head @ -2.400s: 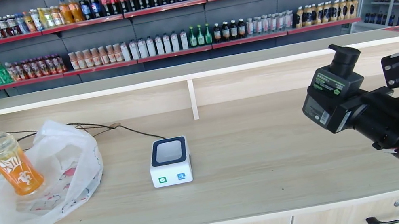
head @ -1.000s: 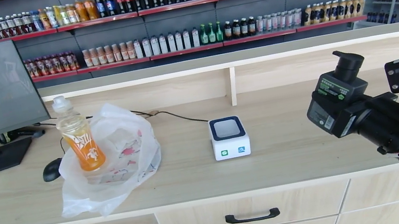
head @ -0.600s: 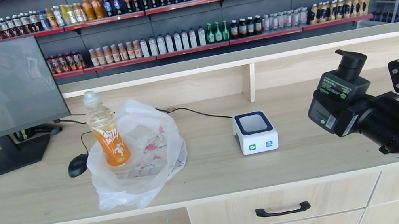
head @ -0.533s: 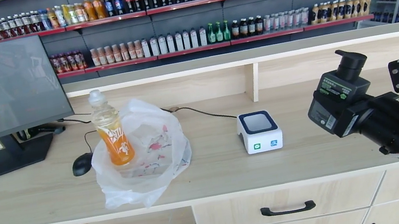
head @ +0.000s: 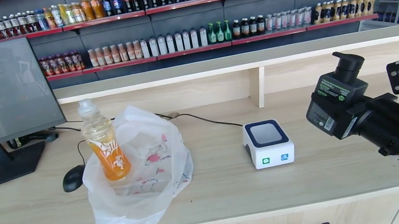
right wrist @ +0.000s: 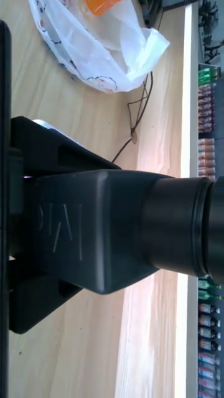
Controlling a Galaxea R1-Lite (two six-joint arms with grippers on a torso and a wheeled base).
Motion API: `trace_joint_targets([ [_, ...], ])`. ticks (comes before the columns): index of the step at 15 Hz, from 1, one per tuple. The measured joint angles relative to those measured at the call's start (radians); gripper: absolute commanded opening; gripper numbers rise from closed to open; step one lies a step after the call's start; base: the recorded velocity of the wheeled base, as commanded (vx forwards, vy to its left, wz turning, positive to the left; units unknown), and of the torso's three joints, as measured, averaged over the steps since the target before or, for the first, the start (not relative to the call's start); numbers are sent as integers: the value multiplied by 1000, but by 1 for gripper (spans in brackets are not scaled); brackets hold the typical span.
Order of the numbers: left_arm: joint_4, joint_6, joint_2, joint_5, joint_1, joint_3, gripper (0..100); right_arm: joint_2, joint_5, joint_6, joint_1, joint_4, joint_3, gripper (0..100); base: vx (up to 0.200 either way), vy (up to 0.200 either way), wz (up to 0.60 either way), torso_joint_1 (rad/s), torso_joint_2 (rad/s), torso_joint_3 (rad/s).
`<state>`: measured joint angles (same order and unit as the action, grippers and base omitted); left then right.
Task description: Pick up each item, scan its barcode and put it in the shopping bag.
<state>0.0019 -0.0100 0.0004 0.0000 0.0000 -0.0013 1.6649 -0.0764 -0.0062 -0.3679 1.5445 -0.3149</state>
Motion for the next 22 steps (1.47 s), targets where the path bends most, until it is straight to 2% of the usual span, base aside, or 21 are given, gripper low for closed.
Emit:
trace_joint_targets([
  [6,-1,2,0,0,0,0,0,19,26,-73,-4,15,29,0,0,0,0,0,0,0],
  [8,-1,3,0,0,0,0,0,44,115,-100,-3,20,13,0,0,0,0,0,0,0],
  [11,-1,3,0,0,0,0,0,106,176,-178,6,21,-47,0,0,0,0,0,0,0],
  [14,-1,3,0,0,0,0,0,169,306,-378,4,23,-135,0,0,0,0,0,0,0],
  [16,-1,1,0,0,0,0,0,203,324,-435,0,23,-169,0,0,0,0,0,0,0],
  [18,-1,-1,0,0,0,0,0,223,330,-642,-18,24,-191,0,0,0,0,0,0,0],
  [20,-1,-1,0,0,0,0,0,247,361,-765,-39,25,-217,0,0,0,0,0,0,0],
  [22,-1,-2,0,0,0,0,0,279,473,-866,-45,29,-299,0,0,0,0,0,0,0],
])
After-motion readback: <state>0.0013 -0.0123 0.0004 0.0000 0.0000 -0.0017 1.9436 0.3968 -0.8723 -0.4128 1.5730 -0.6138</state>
